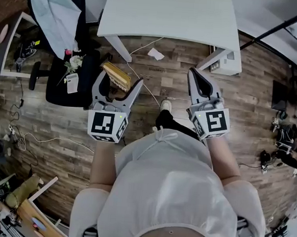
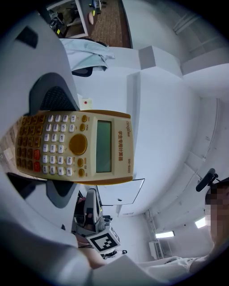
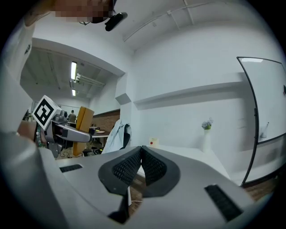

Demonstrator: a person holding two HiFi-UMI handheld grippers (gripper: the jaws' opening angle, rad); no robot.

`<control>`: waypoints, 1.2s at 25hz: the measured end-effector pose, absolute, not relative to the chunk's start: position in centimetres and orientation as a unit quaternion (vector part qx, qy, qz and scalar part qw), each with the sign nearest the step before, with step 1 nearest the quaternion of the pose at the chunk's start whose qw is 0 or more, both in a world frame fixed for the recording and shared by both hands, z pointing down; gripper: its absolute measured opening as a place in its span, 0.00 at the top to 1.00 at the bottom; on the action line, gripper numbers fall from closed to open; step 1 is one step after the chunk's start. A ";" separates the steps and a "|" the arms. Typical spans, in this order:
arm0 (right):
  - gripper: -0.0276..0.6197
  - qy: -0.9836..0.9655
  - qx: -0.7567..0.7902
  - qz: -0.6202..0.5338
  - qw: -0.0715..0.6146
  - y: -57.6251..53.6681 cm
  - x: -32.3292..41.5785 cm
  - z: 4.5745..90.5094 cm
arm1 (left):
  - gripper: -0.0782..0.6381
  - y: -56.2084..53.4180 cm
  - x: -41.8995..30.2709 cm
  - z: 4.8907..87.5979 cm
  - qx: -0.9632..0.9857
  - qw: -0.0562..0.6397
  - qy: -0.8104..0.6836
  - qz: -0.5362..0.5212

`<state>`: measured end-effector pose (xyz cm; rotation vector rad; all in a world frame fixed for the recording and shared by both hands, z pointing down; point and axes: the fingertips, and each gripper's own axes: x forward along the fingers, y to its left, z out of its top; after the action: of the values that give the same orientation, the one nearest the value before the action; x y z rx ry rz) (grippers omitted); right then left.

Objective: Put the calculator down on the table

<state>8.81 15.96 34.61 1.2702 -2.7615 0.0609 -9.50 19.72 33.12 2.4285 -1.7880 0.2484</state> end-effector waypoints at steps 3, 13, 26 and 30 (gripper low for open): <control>0.95 -0.910 0.411 0.015 0.057 10.8 9.1 34.8 | 0.32 14.5 -8.5 33.4 0.803 0.060 -0.587 0.084; 0.95 -0.916 0.395 0.020 0.071 -0.3 9.0 35.7 | 0.32 3.1 -7.1 34.8 0.799 0.069 -0.589 0.099; 0.95 -0.900 0.423 0.027 0.100 -13.8 5.9 37.9 | 0.32 -10.8 -10.0 39.4 0.809 0.104 -0.565 0.128; 0.95 -0.896 0.429 0.046 0.107 -18.7 4.9 39.0 | 0.32 -15.9 -11.0 40.9 0.812 0.118 -0.555 0.137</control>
<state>4.91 -18.73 39.01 1.2622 -2.6367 0.1358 -11.02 -15.90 40.91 2.3768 -1.6225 0.4016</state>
